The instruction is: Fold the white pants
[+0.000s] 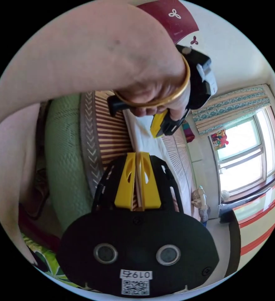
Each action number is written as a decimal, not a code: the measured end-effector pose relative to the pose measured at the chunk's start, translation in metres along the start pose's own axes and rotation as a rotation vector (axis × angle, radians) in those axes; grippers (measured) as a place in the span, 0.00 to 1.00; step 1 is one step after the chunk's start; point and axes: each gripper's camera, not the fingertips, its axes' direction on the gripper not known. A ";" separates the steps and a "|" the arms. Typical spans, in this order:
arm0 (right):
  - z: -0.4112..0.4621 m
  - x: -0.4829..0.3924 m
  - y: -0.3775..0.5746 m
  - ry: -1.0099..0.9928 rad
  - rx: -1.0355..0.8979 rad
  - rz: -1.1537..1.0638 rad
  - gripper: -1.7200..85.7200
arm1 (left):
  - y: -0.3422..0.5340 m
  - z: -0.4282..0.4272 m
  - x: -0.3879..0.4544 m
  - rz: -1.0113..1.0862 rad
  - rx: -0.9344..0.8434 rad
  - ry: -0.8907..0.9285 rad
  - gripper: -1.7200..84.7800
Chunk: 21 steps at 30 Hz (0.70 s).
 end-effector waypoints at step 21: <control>-0.052 0.247 0.662 0.110 -0.365 1.155 0.01 | -0.005 0.019 0.264 0.360 0.100 0.101 0.03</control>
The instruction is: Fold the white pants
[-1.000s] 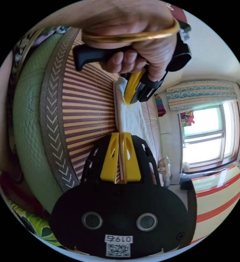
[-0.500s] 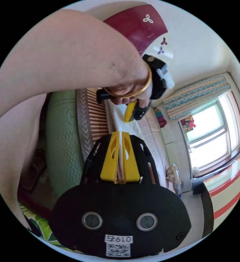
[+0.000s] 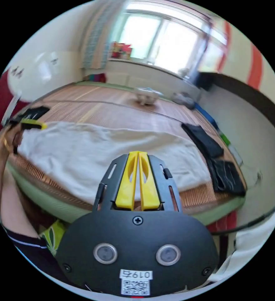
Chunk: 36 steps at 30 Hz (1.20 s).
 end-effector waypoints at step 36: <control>0.272 0.429 0.160 0.090 -0.006 0.777 0.13 | -0.139 0.072 0.155 0.095 -0.149 -0.120 0.03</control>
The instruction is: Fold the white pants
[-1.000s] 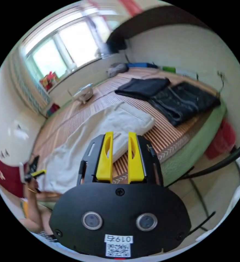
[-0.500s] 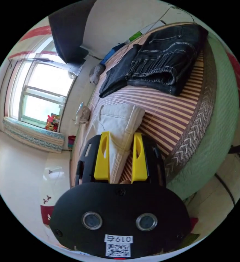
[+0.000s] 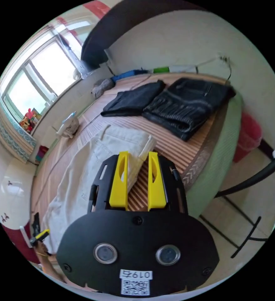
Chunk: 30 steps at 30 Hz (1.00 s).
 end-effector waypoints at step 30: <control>0.107 0.032 -0.084 -0.044 -0.105 -0.106 0.16 | -0.597 0.133 0.379 0.390 -0.506 0.730 0.15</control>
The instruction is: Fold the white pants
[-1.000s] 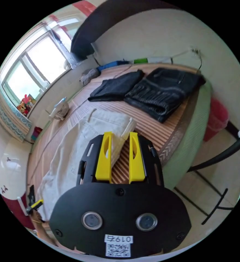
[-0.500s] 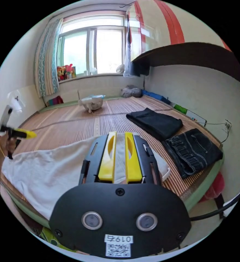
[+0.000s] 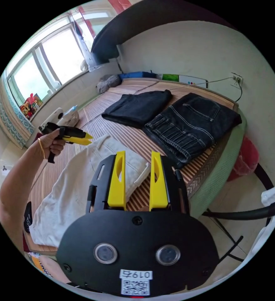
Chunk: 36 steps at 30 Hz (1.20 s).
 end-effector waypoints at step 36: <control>0.064 -0.058 -0.047 0.156 -0.263 -0.219 0.12 | -0.090 0.050 0.134 0.421 -0.064 -0.423 0.04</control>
